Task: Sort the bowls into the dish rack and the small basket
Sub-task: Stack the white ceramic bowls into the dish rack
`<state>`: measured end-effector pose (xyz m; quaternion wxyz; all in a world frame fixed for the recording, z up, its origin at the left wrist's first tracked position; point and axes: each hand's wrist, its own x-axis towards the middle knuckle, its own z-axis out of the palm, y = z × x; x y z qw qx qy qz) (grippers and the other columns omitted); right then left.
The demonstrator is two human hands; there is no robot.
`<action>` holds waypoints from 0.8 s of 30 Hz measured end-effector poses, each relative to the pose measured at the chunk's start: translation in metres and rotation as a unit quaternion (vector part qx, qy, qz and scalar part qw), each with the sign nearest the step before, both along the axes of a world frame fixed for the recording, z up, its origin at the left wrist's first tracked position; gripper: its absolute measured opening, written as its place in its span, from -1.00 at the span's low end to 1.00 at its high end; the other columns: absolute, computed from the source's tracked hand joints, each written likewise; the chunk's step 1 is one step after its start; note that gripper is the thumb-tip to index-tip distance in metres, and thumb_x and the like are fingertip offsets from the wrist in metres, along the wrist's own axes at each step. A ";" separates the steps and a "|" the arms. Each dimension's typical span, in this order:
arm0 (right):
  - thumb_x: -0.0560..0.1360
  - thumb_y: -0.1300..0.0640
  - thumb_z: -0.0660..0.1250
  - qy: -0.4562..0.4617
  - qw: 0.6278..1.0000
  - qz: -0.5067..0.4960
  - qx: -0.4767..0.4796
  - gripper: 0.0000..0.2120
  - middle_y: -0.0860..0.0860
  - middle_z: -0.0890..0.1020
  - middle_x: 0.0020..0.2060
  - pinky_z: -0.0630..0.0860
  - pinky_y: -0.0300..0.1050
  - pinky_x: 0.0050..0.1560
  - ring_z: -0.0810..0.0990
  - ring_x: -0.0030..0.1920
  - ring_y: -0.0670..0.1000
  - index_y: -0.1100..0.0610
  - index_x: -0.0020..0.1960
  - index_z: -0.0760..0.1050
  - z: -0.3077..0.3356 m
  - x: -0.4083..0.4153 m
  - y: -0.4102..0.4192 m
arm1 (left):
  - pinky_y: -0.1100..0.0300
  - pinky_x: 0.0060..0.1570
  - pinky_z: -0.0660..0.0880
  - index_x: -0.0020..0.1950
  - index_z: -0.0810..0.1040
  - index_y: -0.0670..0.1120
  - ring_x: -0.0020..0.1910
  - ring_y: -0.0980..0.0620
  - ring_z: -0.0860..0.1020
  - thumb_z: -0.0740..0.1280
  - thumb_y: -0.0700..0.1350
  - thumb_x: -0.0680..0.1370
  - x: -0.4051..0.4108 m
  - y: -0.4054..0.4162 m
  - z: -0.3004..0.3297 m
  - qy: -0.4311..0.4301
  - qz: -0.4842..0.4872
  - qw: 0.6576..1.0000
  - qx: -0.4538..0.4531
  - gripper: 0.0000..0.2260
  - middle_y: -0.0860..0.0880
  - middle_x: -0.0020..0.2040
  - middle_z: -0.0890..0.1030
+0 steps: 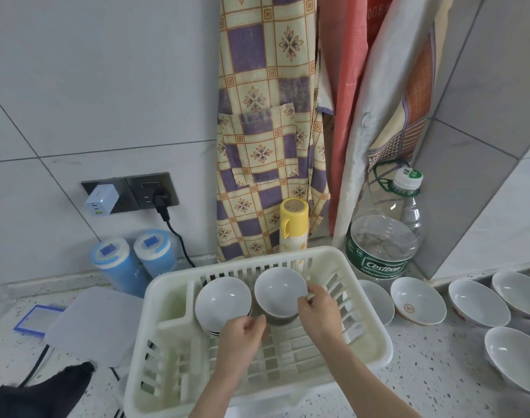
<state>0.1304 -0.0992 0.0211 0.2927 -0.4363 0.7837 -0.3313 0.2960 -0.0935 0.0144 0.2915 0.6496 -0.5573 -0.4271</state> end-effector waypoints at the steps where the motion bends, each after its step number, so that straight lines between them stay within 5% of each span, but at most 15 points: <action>1: 0.48 0.16 0.21 0.005 1.000 0.005 0.006 -0.64 0.06 0.65 -0.13 0.51 -0.05 -0.11 0.58 -0.08 0.13 0.09 0.26 0.48 0.000 0.000 0.000 | 0.27 -0.46 0.35 -0.21 0.63 -0.27 -0.59 0.13 0.42 0.33 -0.02 0.58 -0.001 0.000 0.000 -0.008 -0.008 1.000 0.015 -0.67 -0.13 -0.31 0.70; 4: 0.47 0.18 0.20 0.020 0.999 0.017 0.025 -0.63 0.10 0.65 -0.12 0.52 -0.05 -0.11 0.58 -0.08 0.16 0.10 0.27 0.47 -0.001 -0.001 -0.001 | 0.33 -0.55 0.34 -0.12 0.67 -0.17 -0.65 0.20 0.43 0.33 -0.04 0.59 -0.005 0.000 -0.002 0.005 -0.022 0.999 0.042 -0.76 0.02 -0.35 0.70; 10: 0.49 0.18 0.18 0.036 0.997 0.034 0.064 -0.58 0.11 0.61 0.05 0.52 -0.01 0.05 0.55 0.06 0.16 0.11 0.34 0.43 -0.004 0.000 -0.003 | 0.29 -0.49 0.40 -0.11 0.65 -0.10 -0.63 0.13 0.44 0.31 -0.01 0.59 -0.005 0.001 -0.001 -0.017 -0.061 0.998 0.029 -0.78 -0.04 -0.29 0.71; 15: 0.50 0.15 0.18 0.031 0.995 0.037 0.086 -0.56 0.11 0.61 0.14 0.50 -0.04 0.06 0.56 0.12 0.16 0.10 0.38 0.40 -0.005 -0.001 -0.003 | 0.35 -0.49 0.37 -0.18 0.59 -0.07 -0.53 0.03 0.56 0.32 -0.03 0.58 -0.004 0.003 0.000 0.010 -0.076 0.997 0.028 -0.81 0.12 -0.49 0.48; 24: 0.50 0.05 0.21 -0.022 0.993 0.041 0.106 -0.58 0.04 0.67 0.00 0.52 -0.11 -0.07 0.62 -0.01 0.05 0.04 0.35 0.40 -0.006 -0.005 -0.001 | 0.39 -0.53 0.35 0.00 0.60 0.09 -0.45 0.08 0.63 0.36 0.00 0.55 -0.009 0.004 0.003 0.066 -0.070 0.993 0.067 -0.94 -0.08 -0.11 0.67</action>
